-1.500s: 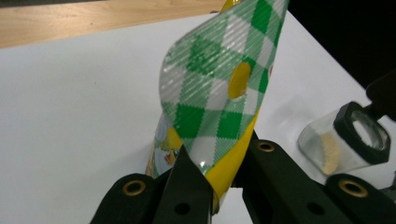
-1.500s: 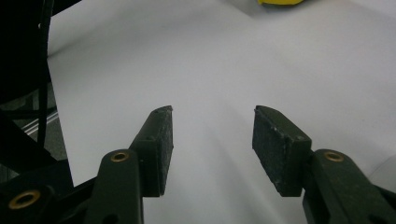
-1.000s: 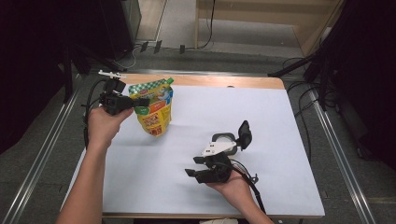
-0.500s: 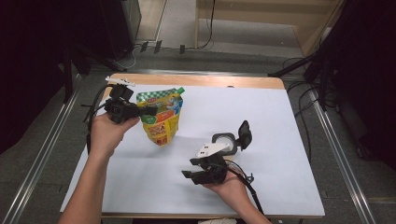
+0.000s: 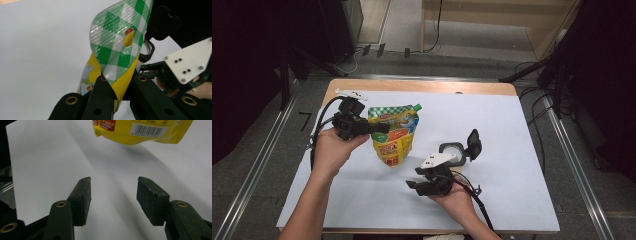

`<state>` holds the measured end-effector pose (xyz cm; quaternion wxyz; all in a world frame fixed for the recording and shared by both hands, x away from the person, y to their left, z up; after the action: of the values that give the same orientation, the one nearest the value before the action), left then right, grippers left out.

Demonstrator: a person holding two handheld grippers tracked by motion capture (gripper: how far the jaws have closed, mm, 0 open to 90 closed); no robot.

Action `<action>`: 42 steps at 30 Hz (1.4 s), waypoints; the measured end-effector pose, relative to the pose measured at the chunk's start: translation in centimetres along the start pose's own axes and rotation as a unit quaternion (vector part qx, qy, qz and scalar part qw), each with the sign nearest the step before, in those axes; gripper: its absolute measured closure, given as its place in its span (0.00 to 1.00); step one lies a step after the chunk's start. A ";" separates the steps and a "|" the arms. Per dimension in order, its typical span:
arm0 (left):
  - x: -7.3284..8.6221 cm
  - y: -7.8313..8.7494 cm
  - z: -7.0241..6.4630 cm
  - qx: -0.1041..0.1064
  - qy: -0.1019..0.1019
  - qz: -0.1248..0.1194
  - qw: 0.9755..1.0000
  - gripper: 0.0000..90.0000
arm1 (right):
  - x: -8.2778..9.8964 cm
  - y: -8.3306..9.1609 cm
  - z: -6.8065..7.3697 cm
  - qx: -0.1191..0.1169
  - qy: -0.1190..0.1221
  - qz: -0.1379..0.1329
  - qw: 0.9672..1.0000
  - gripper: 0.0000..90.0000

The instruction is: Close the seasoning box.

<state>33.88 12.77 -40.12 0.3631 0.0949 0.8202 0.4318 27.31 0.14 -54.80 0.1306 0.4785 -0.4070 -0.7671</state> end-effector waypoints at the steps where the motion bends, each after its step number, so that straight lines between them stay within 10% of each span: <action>1: 0.0 0.0 -0.2 0.000 -0.002 0.001 1.000 1.00 | 0.0 -0.1 -0.1 -0.001 -0.005 -0.002 1.000 0.52; 23: 1.0 0.4 -5.3 0.044 -0.021 0.036 0.998 1.00 | 0.0 -1.5 -1.6 0.050 -0.043 -0.021 0.998 0.53; 31: 1.4 0.9 -6.2 0.082 -0.005 0.038 0.996 1.00 | -0.1 -1.3 -1.7 0.071 -0.024 -0.054 0.996 0.56; 42: 1.0 -1.0 -5.9 0.067 0.006 0.031 0.997 0.97 | -0.5 -1.5 1.4 0.077 0.063 -0.049 0.994 0.58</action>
<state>29.34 8.90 -39.24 0.3374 0.1414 0.8460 0.3878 26.67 2.11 -55.33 0.0803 0.5538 -0.4321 -0.7072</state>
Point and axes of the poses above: each handheld gripper's, and its own axes: y roughly backward along the jaws, x roughly out of its underside, z roughly to its left, the point moved 9 cm from there along -y, roughly forward along the jaws, and after that the axes turned 11 degrees about z, right-handed, at the moved point
